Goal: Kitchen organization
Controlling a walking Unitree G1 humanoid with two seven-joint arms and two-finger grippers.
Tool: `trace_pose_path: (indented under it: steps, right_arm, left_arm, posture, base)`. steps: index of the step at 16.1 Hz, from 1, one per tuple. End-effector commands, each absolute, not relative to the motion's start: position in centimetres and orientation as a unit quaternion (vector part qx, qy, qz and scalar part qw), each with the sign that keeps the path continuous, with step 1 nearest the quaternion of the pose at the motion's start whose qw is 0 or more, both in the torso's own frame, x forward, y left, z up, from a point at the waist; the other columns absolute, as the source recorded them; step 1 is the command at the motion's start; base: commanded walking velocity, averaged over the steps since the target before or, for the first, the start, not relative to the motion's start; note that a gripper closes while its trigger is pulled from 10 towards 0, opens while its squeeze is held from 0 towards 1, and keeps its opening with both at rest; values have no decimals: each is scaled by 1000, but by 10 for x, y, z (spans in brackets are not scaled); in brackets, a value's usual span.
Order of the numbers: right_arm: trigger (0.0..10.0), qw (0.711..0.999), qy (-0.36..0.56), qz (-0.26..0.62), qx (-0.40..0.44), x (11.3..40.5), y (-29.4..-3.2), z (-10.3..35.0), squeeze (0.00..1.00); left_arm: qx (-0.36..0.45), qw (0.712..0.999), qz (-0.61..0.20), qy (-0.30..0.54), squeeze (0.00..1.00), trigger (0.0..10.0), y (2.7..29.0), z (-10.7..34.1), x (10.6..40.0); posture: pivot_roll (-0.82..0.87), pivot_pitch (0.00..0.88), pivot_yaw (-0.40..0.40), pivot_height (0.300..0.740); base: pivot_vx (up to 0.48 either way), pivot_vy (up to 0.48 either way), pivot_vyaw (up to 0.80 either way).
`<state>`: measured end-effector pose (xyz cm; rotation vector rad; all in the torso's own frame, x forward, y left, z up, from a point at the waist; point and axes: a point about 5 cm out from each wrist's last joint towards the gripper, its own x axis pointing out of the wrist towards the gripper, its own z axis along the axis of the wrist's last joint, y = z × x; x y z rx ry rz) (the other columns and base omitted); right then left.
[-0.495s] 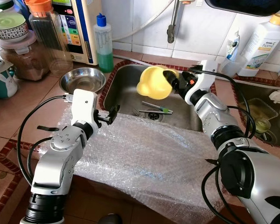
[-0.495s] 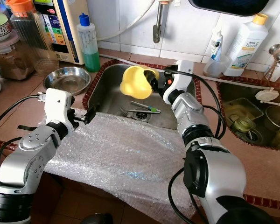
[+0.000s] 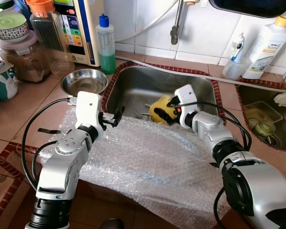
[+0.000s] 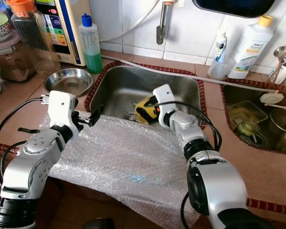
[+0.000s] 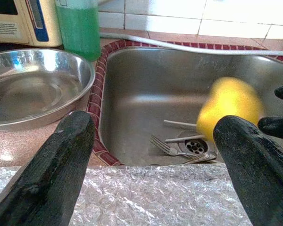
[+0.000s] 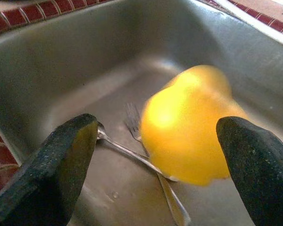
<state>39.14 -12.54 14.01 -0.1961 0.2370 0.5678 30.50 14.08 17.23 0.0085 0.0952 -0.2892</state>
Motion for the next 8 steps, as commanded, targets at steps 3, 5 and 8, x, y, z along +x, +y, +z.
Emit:
trace_pose_path:
  steps: [3, 5, 8]
  right_arm:
    - [10000, 936, 133, 294, -141, 390, -127, 137, 0]
    - [10000, 944, 117, 285, -121, 393, -128, 145, 0]
    - [10000, 939, 82, 335, 15, 395, -118, 162, 0]
  left_arm:
    - [4, 988, -142, 52, 0, 10000, 140, 168, 304]
    - [11, 991, -126, 51, 0, 10000, 144, 169, 307]
    - [28, 998, -28, 43, 0, 10000, 173, 175, 324]
  posture:
    - [211, 65, -51, 740]
    - [207, 65, -53, 740]
    - [194, 64, -54, 740]
  base:
    - [0, 0, 0]
    - [0, 0, 0]
    - [0, 0, 0]
